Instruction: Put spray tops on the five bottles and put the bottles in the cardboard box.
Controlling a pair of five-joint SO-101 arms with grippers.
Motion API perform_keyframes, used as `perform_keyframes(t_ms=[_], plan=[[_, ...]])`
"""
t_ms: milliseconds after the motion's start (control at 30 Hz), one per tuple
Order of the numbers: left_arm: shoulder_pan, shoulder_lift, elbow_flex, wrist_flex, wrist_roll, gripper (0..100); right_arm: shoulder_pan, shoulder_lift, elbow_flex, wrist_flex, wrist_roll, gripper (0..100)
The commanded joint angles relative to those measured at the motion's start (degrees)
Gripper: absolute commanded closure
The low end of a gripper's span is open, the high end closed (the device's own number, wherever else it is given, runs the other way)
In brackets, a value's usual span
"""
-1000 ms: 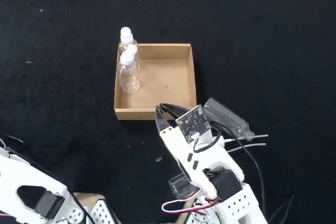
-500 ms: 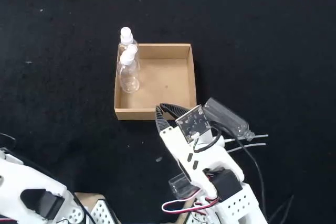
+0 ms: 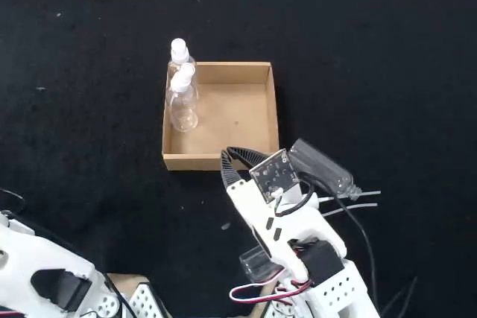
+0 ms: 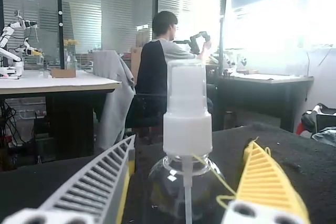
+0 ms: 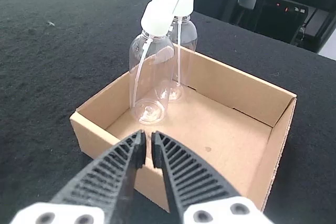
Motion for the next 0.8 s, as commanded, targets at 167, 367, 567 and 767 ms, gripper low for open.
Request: perform_keyframes(t_ms=[167,367,567,767], plan=[[-0.4,-24.2,18.6,-1.1,-0.5,76,1.1,-6.5,-0.7,0.3,0.0,98.7],[-0.8,-29.2,27.1,-1.0,-1.9,77,1.1,-6.5,-0.8,0.0,0.0,98.6],[-0.2,-35.7,37.1,-1.2,-8.6,77,1.1,-6.5,-0.7,0.0,0.0,98.6],[-0.4,-50.5,41.1,3.7,-9.0,77,1.1,-6.5,-0.7,0.0,0.1,98.5]])
